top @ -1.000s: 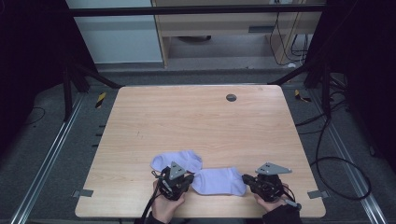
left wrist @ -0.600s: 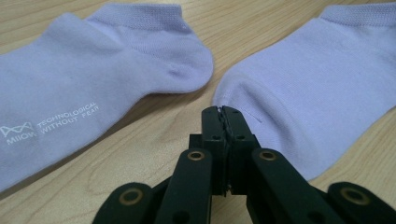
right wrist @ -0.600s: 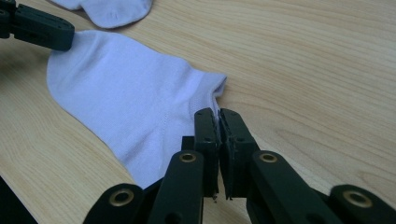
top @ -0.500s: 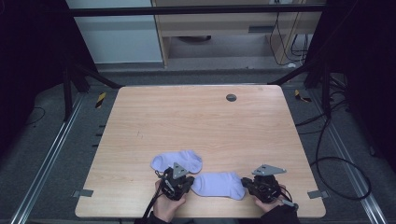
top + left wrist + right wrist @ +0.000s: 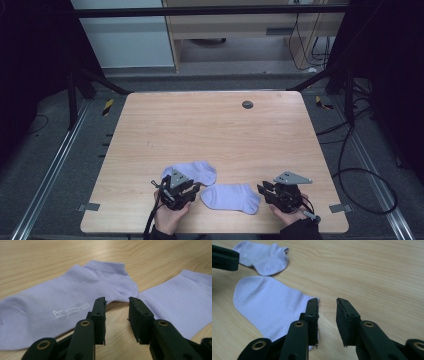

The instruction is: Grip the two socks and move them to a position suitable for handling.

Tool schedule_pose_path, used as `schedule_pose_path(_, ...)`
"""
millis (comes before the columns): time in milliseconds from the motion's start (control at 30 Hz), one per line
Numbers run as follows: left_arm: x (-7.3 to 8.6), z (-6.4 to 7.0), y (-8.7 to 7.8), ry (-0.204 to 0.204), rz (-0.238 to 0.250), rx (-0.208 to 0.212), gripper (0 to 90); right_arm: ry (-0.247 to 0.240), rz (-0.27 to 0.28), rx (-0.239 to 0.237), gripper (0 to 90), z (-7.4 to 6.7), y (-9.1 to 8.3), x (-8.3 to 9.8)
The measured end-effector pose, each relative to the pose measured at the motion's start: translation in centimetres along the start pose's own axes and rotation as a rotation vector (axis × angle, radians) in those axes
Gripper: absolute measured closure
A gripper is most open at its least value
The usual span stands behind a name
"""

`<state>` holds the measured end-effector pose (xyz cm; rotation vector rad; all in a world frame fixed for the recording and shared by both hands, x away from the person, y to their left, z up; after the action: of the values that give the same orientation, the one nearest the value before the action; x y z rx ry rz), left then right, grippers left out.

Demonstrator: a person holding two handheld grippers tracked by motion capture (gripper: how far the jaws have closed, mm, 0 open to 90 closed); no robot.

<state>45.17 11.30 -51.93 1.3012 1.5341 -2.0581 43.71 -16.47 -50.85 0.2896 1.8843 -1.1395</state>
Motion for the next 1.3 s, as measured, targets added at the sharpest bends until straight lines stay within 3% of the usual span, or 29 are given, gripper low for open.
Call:
schedule_pose_path(167, -0.6, -0.9, -0.4, -0.011, 0.026, -0.032, 61.5, -0.005, 0.027, -0.010, 68.0, -0.3, 0.4, -1.2)
schedule_pose_path(467, -1.5, -4.3, -1.1, -0.070, 0.068, -0.090, 56.3, 0.008, 0.102, -0.013, 63.0, -0.8, 0.9, -3.8)
schedule_pose_path(600, -1.5, -5.5, -1.1, -0.091, 0.074, -0.106, 56.1, 0.025, 0.118, -0.039, 61.7, -1.3, 1.6, -4.7)
schedule_pose_path(933, -1.4, -7.5, -0.8, -0.111, 0.089, -0.142, 55.1, -0.011, 0.095, -0.034, 58.6, -3.3, 4.5, -6.2)
schedule_pose_path(1300, -0.8, -9.6, -0.6, -0.119, 0.066, -0.193, 54.5, -0.019, 0.066, -0.040, 55.1, -5.1, 8.0, -6.9)
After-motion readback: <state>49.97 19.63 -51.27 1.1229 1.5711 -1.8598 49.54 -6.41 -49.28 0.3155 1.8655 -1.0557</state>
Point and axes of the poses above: each handheld gripper's, and its own axes: y roughly forward along the jaws, x roughly out of its underside, z roughly to its right, the point moved 6 cm from there along y, roughly forward along the jaws, and after that the axes turned 5 degrees about -x, right-handed, at the moved point
